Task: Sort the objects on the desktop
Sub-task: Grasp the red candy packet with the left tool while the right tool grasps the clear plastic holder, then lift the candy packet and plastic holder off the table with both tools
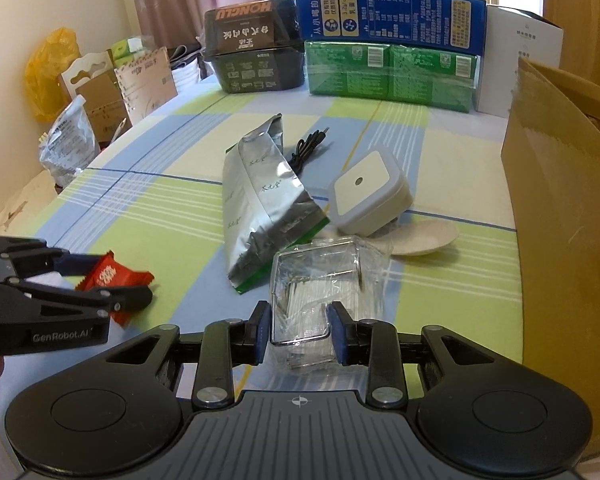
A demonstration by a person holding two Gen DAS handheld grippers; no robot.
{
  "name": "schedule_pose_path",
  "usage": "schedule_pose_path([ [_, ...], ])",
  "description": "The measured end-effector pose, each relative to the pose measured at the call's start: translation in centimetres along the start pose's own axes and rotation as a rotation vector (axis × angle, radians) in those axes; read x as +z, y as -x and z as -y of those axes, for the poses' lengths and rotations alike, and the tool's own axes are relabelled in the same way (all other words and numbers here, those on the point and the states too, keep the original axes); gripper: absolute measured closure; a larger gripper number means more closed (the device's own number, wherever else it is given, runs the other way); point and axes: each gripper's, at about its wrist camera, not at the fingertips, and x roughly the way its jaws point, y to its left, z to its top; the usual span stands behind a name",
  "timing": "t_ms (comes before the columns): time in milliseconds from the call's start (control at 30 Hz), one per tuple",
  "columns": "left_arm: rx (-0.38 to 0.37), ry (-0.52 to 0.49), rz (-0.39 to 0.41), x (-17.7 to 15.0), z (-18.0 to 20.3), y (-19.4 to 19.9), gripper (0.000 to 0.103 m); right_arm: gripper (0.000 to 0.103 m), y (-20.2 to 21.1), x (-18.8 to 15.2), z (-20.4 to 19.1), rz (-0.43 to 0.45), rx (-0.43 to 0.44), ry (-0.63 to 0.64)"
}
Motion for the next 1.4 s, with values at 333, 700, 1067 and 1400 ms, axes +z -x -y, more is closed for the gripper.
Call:
schedule_pose_path([
  [333, -0.068, -0.059, 0.009, -0.9, 1.9, 1.0, 0.058, 0.069, 0.6, -0.7, -0.8, 0.013, -0.034, 0.07],
  [700, -0.019, -0.084, 0.029, -1.7, 2.3, 1.6, 0.051, 0.049, 0.5, -2.0, -1.3, 0.025, -0.083, 0.164],
  [1067, 0.031, -0.086, 0.036, -1.9, 2.1, 1.8, 0.039, 0.049, -0.5, -2.1, -1.8, 0.018, -0.087, 0.198],
  [1400, 0.015, -0.074, 0.021, -2.0, 1.9, 1.8, 0.05, 0.049, -0.7, -2.1, -1.7, 0.018, -0.081, 0.192],
])
